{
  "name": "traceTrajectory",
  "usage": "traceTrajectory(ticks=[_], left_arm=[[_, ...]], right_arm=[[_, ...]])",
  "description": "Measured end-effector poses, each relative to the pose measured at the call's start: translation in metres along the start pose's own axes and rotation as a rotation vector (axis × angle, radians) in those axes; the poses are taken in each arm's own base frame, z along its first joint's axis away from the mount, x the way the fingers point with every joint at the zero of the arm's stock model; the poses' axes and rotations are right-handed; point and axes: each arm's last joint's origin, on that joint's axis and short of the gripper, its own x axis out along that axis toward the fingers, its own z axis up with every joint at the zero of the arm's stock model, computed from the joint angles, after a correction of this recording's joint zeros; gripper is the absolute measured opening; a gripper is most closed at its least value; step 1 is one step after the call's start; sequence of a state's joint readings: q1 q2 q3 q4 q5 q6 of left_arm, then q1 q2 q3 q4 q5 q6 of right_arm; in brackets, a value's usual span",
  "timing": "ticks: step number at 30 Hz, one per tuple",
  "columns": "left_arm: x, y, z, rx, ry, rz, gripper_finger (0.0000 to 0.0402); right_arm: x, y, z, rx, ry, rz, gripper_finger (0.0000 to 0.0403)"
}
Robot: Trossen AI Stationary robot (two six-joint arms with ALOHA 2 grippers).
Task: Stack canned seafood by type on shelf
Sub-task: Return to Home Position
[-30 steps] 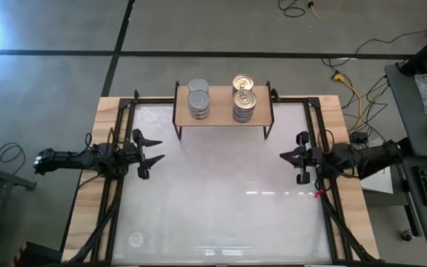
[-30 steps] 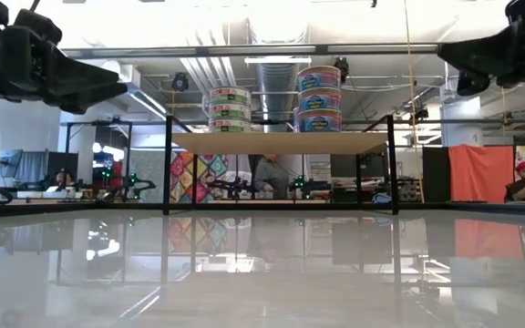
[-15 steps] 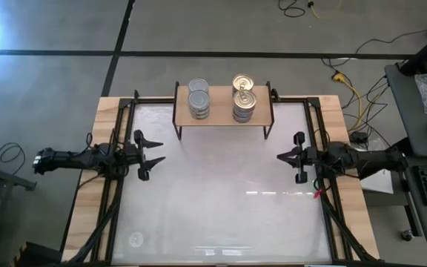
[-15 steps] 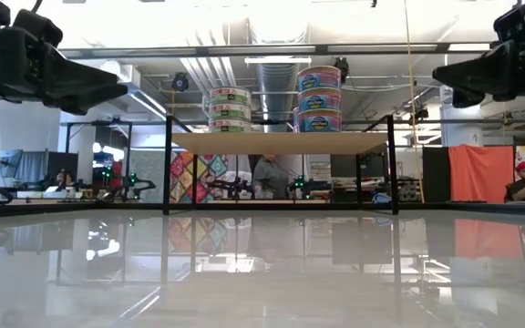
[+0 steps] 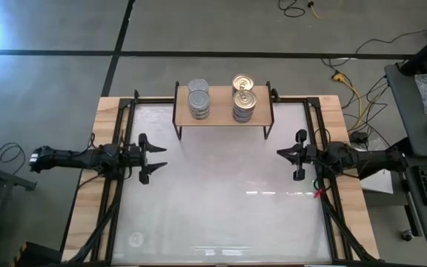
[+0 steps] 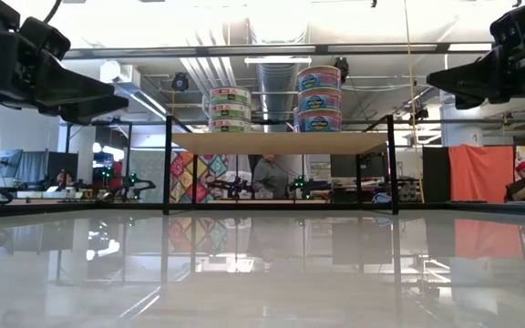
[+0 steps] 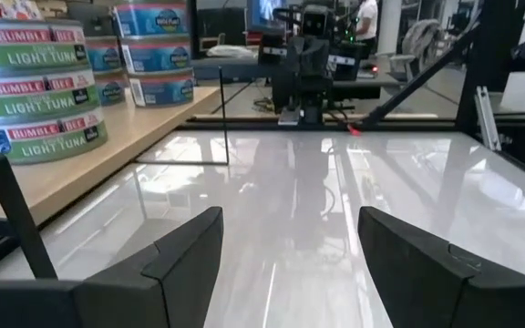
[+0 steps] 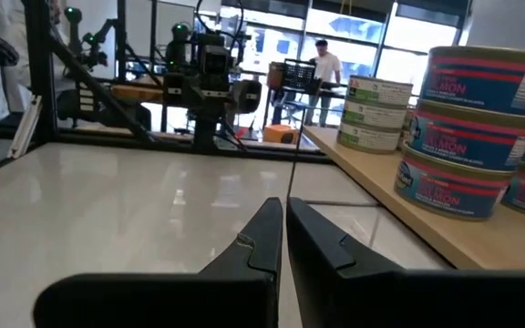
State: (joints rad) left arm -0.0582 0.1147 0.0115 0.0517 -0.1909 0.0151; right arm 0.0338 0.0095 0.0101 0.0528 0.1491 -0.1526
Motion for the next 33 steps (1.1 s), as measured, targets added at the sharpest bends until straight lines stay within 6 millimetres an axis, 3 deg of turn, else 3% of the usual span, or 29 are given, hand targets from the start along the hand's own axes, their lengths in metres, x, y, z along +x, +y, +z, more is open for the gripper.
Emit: traceTrajectory(ticks=[33], left_arm=[[0.0046, -0.0009, -0.0021, 0.012, 0.053, 0.0, 0.024]], right_arm=[[0.0001, 0.0, 0.0, 0.003, 0.0, -0.001, 0.0013]])
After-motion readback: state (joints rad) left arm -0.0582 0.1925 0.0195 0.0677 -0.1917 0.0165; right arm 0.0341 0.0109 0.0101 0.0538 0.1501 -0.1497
